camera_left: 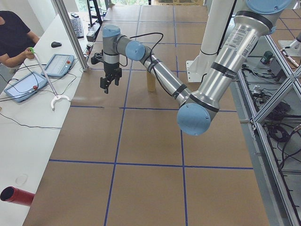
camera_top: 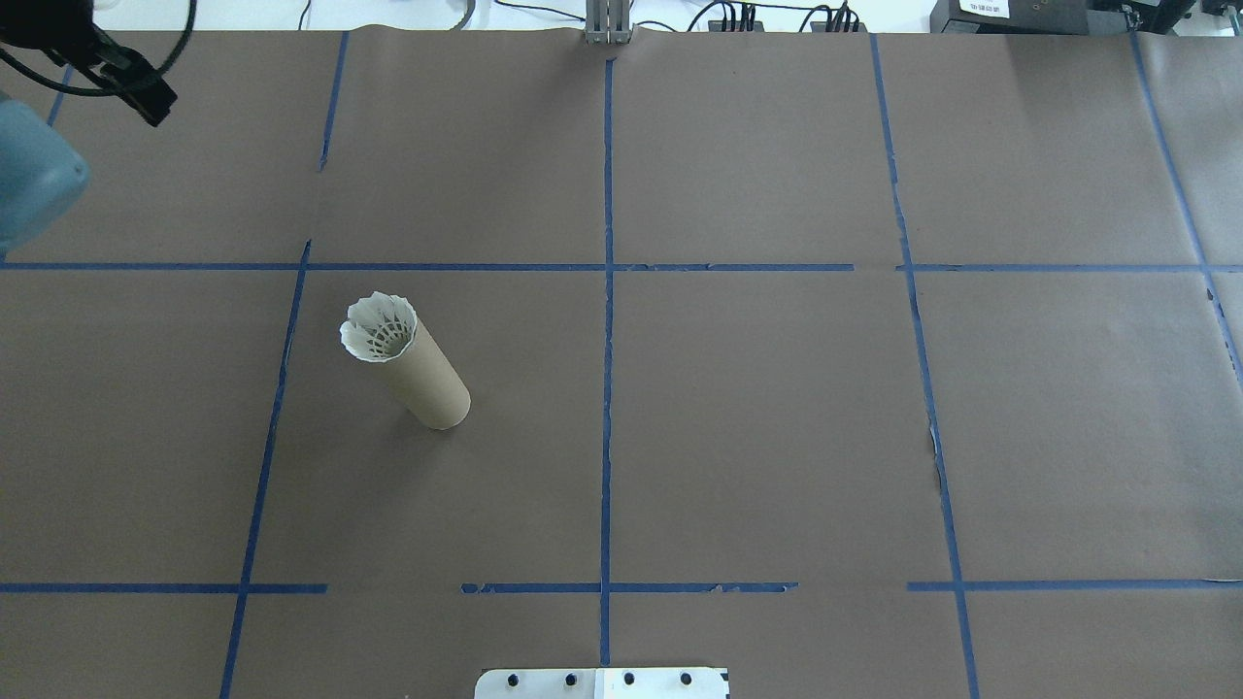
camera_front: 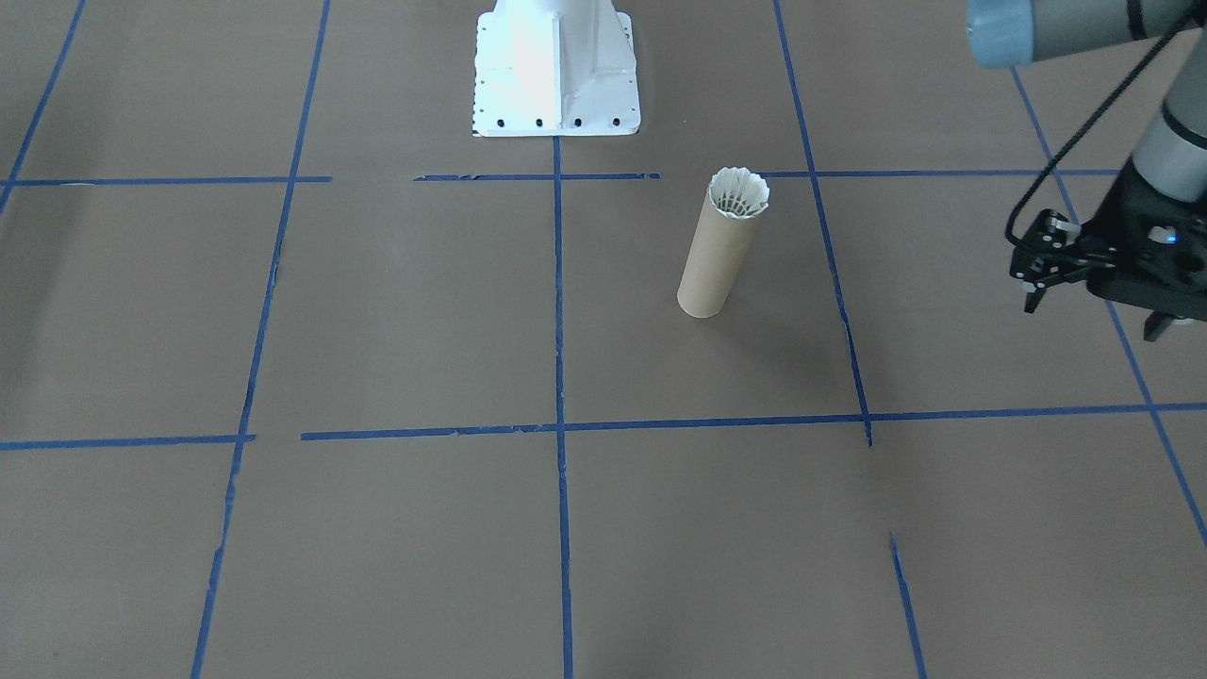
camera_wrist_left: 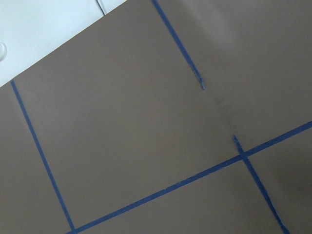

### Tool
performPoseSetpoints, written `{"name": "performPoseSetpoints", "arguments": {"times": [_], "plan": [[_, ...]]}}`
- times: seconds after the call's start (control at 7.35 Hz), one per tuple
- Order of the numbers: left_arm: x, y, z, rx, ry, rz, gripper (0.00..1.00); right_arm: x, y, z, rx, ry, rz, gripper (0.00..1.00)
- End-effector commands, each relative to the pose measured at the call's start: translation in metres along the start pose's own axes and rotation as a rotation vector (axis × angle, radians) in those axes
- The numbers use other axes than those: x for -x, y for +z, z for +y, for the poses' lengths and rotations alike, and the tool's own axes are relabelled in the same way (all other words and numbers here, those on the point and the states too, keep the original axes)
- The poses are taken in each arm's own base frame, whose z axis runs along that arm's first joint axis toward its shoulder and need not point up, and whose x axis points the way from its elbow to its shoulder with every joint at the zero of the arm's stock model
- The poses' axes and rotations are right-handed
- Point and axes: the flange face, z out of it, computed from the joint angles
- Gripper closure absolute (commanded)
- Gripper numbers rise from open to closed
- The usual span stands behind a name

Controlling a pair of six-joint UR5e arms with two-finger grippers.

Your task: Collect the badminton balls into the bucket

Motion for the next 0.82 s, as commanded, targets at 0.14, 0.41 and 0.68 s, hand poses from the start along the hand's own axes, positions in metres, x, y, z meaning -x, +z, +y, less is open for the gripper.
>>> {"name": "performPoseSetpoints", "arguments": {"times": [0.14,0.41,0.68], "plan": [[0.143,0.07,0.072,0.092,-0.248,0.095,0.0,0.0,0.0,0.0,0.0,0.0,0.0,0.0],[0.236,0.104,0.137,0.159,-0.274,0.119,0.0,0.0,0.0,0.0,0.0,0.0,0.0,0.0],[0.247,0.132,0.182,0.205,-0.311,0.13,0.0,0.0,0.0,0.0,0.0,0.0,0.0,0.0]]}}
